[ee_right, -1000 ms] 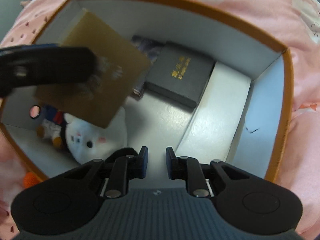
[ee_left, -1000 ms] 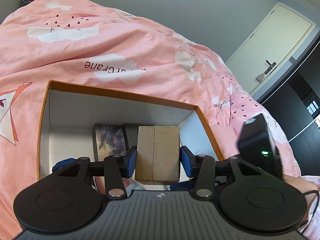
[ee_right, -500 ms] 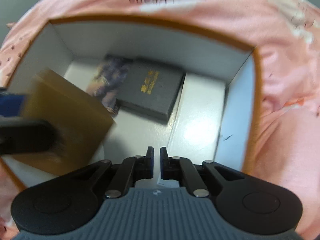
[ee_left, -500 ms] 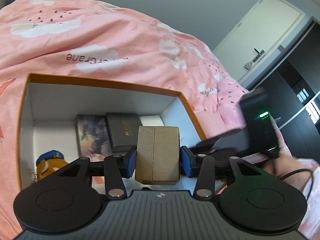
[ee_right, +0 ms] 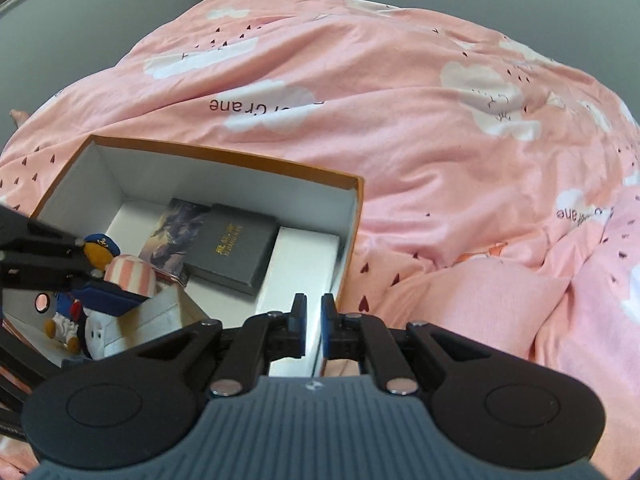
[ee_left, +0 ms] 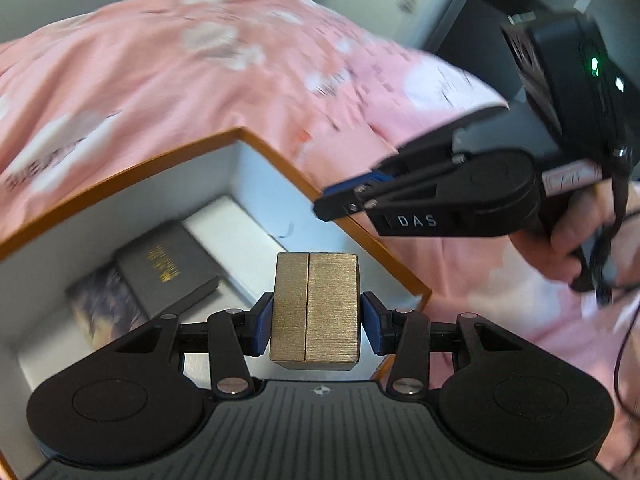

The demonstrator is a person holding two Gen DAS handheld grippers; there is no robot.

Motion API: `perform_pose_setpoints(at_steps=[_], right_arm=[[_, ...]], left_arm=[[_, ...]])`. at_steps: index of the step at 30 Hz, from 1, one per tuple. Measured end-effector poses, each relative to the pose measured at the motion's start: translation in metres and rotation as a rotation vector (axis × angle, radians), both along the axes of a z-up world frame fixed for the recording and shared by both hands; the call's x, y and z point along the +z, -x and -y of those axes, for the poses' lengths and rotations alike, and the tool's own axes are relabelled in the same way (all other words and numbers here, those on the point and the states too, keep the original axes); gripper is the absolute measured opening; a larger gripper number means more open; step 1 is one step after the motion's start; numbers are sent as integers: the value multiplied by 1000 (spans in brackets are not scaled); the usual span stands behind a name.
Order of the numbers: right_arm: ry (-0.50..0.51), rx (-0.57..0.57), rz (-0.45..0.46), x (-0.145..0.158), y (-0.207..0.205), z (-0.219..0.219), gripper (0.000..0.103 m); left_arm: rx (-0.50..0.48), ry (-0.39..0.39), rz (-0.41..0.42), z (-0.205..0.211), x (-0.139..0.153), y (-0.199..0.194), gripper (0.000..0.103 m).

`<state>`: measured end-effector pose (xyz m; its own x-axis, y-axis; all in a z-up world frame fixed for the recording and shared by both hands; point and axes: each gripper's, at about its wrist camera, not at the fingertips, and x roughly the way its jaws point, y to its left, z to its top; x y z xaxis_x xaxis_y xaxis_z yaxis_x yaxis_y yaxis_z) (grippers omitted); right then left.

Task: Organize objects
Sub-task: 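Lower the tan cardboard box into the orange box corner and open the left tool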

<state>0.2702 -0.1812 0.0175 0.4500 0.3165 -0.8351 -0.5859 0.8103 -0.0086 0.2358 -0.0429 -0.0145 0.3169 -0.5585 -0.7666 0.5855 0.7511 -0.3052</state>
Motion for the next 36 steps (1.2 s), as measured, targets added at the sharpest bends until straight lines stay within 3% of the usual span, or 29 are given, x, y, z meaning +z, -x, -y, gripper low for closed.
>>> perform_pose_setpoints(at_steps=[4,7,8,15,23,28,36], right_arm=[[-61,-3,2,-2,1,15,8],[-64,-14,49,0,5,21,17],[-72,-18,55,1,5,24,22],[-109,-31,28,-10,1,37,22],[-125,-24,3,-19,-1,38,23],[-117,-13,-5,-22,0,34,24],[-100,-14,-16,-23,-1,32,25]], left_arm=[[-119,-77,-21,21,-3,-12,52],[-206,-145,-26,38,-8,-17,52],[-232,-154,-43,41,-11,-19,52],[-340,-190,-108,63,-36,-29,52],[-376,-198,-117,66,-44,-25,51],[-447,-200,-87,64,-42,-16,50],[-539,-183,-123,59,-47,-23,51]])
